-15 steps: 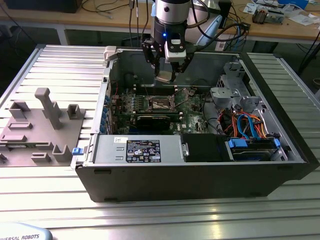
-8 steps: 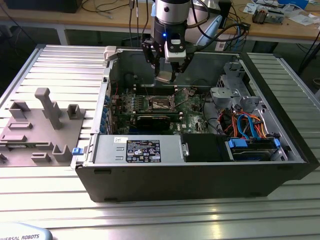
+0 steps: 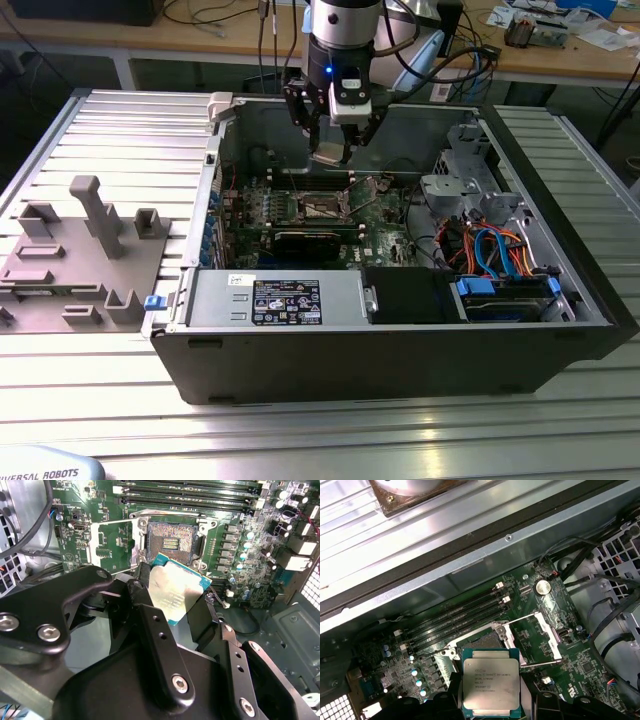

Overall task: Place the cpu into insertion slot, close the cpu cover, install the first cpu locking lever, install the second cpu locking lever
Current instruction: 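Place the cpu into insertion slot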

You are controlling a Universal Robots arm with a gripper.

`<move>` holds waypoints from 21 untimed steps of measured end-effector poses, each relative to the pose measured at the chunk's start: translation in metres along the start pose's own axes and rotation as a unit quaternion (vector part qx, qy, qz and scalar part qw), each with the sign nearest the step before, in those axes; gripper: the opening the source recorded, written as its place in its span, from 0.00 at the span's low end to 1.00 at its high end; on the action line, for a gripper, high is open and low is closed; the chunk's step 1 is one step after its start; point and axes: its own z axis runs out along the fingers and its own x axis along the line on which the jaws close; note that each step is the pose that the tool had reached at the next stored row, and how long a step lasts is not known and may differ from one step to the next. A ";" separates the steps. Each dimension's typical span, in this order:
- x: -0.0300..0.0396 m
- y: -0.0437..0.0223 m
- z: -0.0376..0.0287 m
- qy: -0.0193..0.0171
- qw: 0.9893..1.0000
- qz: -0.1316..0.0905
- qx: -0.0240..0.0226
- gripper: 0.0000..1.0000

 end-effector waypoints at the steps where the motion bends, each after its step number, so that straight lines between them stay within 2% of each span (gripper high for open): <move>1: 0.0000 0.0000 0.0000 0.000 1.000 0.000 0.000 0.54; 21: 0.0000 0.0000 0.0006 -0.001 1.000 0.007 0.000 0.54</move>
